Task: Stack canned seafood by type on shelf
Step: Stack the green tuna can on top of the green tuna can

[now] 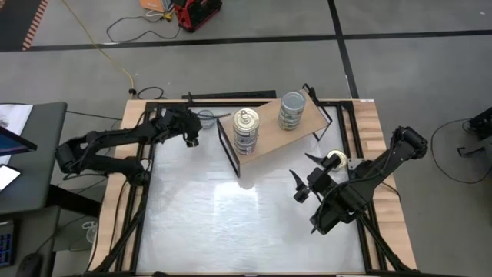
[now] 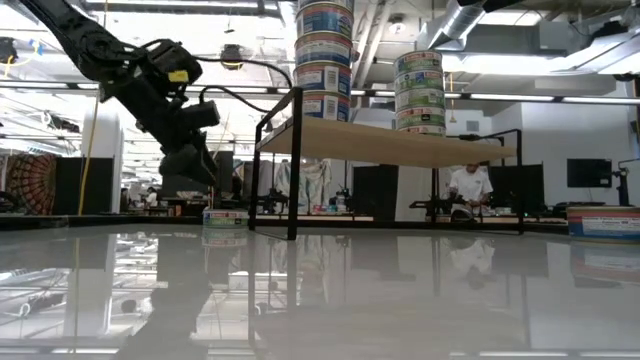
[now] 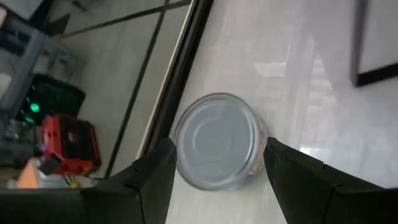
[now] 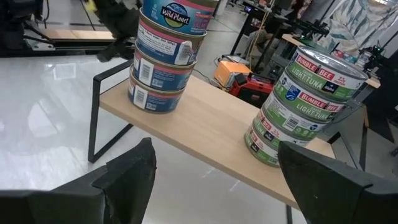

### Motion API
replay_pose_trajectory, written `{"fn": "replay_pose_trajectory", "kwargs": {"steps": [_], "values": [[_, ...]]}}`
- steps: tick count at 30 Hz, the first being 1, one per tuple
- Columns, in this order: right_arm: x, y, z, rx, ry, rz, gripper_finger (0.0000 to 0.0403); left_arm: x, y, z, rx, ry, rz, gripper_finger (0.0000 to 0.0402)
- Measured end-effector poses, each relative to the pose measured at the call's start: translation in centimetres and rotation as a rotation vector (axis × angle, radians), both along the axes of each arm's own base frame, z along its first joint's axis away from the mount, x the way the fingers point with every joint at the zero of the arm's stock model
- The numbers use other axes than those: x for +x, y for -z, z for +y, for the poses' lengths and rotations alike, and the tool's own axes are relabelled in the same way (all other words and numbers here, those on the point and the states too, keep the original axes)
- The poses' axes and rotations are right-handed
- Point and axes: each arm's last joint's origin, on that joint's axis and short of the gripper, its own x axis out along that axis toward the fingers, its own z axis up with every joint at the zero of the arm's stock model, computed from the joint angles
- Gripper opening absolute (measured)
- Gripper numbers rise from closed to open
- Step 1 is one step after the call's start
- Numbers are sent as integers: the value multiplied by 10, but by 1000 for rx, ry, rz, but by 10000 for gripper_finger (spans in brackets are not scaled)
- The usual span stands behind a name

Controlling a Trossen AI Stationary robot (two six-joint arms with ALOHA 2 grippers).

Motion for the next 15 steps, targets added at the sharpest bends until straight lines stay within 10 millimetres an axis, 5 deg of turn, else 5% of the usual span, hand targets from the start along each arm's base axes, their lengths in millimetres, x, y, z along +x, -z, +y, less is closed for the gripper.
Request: {"fn": "replay_pose_trajectory", "kwargs": {"steps": [15], "values": [[5,0,5,-1,-25,-2,360,14,38,39,-89,-272,-60,231]]}}
